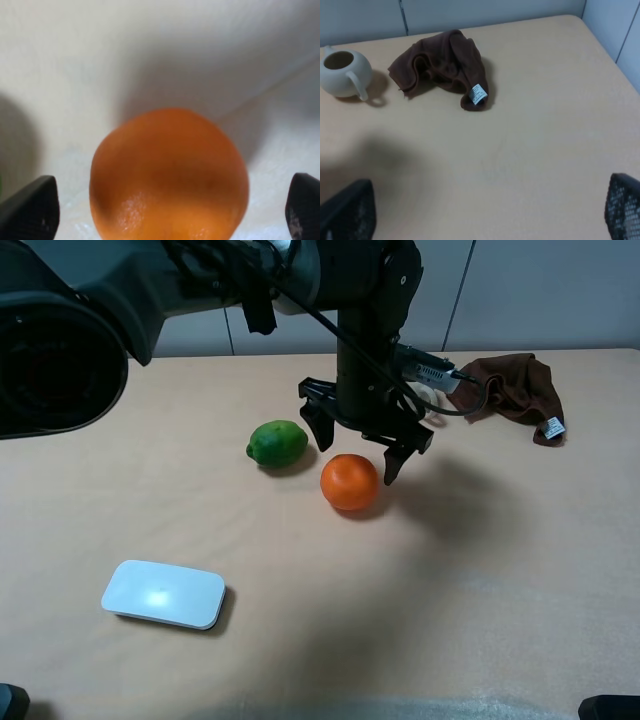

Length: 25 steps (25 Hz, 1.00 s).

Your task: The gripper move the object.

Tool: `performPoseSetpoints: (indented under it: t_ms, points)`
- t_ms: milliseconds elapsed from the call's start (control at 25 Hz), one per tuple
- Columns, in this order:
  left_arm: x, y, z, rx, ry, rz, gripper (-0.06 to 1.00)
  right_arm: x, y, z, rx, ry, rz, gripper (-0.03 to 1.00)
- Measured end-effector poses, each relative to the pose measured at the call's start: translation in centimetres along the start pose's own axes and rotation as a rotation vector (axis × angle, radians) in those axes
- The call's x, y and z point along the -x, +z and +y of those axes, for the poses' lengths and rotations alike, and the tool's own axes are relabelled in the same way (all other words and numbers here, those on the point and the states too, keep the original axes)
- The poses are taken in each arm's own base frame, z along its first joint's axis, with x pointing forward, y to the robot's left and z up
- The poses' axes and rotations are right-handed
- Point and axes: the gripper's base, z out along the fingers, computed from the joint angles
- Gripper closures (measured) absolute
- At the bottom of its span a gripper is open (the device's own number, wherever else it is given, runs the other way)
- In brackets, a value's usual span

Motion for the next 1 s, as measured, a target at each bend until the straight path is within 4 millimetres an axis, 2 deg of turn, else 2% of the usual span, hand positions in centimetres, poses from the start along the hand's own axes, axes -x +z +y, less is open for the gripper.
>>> performPoseSetpoints:
  t_ms: [320, 800, 1000]
  points:
    - [0.7, -2.7, -0.1, -0.013, 0.02, -0.07, 0.03, 0.0, 0.0, 0.0, 0.0, 0.0, 0.0, 0.27]
    - [0.3, -11.7, 0.1, -0.027, 0.064, -0.247, 0.03, 0.0, 0.0, 0.0, 0.001, 0.001, 0.0, 0.27]
    - [-1.0, -14.9, 0.6, -0.001, 0.08, -0.289, 0.03, 0.0, 0.0, 0.0, 0.002, 0.001, 0.0, 0.27]
